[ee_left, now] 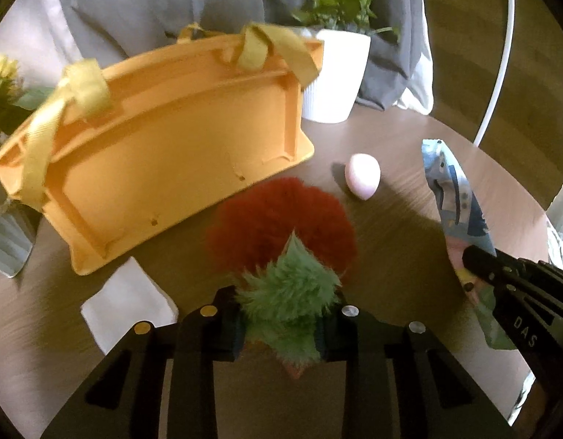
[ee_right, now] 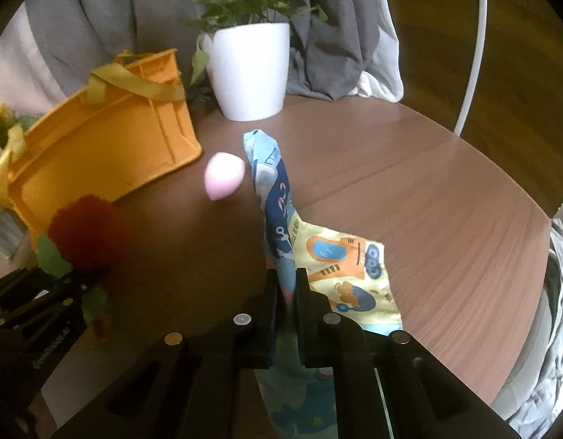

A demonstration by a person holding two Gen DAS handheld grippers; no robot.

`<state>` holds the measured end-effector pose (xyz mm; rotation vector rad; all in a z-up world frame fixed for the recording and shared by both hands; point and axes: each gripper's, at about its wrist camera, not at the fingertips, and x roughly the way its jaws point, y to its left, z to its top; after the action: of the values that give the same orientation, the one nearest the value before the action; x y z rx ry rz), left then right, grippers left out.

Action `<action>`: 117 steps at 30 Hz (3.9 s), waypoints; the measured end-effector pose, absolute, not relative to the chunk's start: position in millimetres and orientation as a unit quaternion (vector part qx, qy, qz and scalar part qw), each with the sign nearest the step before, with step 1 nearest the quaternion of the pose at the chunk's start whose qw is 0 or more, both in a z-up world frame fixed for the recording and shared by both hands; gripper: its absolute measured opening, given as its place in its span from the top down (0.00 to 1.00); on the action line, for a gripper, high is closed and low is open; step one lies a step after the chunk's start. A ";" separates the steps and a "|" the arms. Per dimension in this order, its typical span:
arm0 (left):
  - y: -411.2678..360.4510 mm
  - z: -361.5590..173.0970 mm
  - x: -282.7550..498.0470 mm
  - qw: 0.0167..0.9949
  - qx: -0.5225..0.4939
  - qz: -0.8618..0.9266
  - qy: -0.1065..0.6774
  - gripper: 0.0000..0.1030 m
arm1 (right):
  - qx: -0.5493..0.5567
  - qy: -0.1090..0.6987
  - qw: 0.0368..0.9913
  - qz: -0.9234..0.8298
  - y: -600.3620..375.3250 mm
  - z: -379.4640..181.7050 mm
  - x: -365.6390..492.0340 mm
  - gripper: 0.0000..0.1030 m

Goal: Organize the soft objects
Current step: 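Lift and carry the fuzzy plush and cartoon cloth over the orange crate with both tools, then open the left tool to drop the fuzzy plush while the right tool drops the cartoon cloth into the crate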

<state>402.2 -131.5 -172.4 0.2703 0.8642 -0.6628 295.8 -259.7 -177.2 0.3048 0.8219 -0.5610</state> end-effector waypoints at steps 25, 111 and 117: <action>-94.9 -74.8 378.3 0.893 0.065 -0.279 0.347 0.72 | 0.147 0.317 0.921 -0.172 -237.4 -81.2 283.5 0.91; -77.7 -83.8 576.0 0.935 0.046 -0.140 0.322 0.71 | 0.040 0.281 0.958 0.033 -214.0 -68.3 550.2 0.91; -76.0 -103.2 581.7 0.926 0.041 -0.141 0.348 0.70 | 0.047 0.326 0.942 0.064 -211.5 -91.1 561.1 0.91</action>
<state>581.7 -76.0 -103.2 0.0848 0.7131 -0.2898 561.1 -211.5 -91.1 0.0950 0.6655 0.1301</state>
